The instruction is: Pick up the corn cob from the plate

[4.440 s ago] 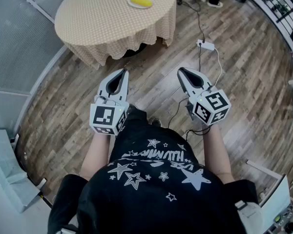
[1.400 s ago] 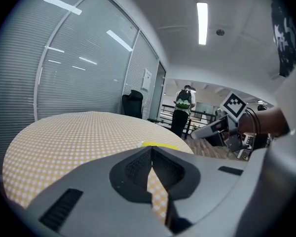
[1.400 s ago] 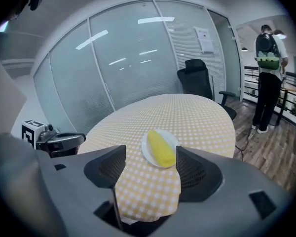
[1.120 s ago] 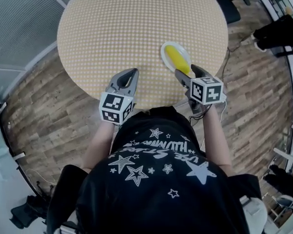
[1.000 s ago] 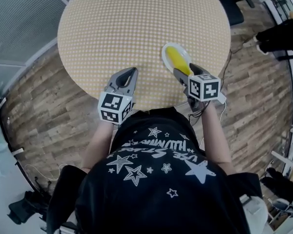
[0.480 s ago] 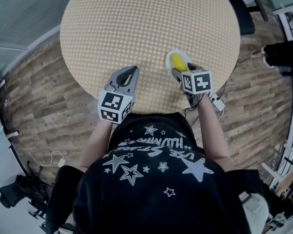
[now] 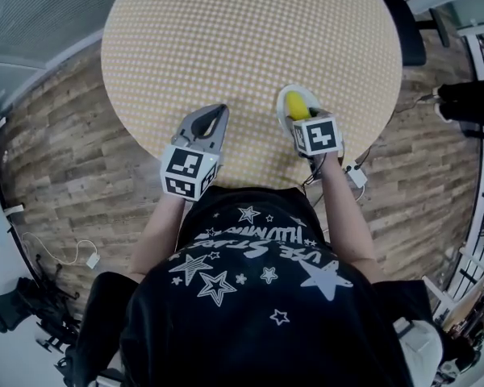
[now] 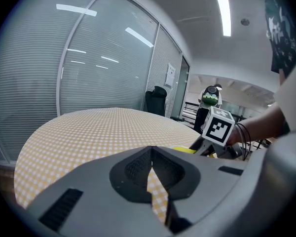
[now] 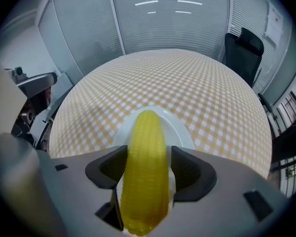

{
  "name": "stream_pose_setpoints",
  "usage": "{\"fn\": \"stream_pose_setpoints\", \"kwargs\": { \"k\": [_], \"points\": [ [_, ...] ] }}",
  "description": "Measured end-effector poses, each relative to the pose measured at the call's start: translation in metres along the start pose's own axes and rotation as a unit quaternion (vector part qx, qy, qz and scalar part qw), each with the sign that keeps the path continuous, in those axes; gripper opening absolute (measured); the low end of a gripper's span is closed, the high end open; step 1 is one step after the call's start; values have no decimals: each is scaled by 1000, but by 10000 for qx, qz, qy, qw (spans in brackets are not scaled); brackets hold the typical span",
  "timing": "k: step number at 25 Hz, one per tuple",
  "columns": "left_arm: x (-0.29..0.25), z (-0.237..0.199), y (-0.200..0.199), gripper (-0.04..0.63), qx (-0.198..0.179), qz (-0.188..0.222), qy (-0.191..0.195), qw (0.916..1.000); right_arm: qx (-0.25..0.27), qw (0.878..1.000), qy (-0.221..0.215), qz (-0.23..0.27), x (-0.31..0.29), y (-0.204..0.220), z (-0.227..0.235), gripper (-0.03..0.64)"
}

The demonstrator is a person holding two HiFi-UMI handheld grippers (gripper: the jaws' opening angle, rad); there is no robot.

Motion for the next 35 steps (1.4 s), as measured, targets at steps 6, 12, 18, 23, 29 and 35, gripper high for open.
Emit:
{"fn": "stream_pose_setpoints", "kwargs": {
  "k": [6, 12, 18, 23, 29, 35],
  "points": [
    [13, -2, 7, 6, -7, 41, -49, 10000, 195, 9992, 239, 269, 2, 3, -4, 262],
    [35, -6, 12, 6, -57, 220, -61, 9997, 52, 9959, 250, 869, 23, 8, -16, 261],
    [58, -6, 24, 6, -127, 289, 94, 9995, -278, 9847, 33, 1719, 66, 10, -41, 261],
    [76, 5, 27, 6, -332, 398, 418, 9978, -713, 9535, -655, 2853, 119, 22, -75, 259],
    [92, 31, 34, 6, -611, 484, 882, 9931, -1118, 9098, -1113, 3838, 176, 58, -111, 259],
    [103, 51, 34, 6, -733, 542, 1331, 9869, -1514, 8834, -688, 4381, 206, 103, -120, 259]
  ]
}}
Point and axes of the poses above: the fingertips, and each gripper's own axes: x backward along the fingers, z to its right, y out of its underside, the point moved 3 cm from there along x, backward along the fingers, and after that the axes turned 11 degrees about -z, right-handed, at the moved point
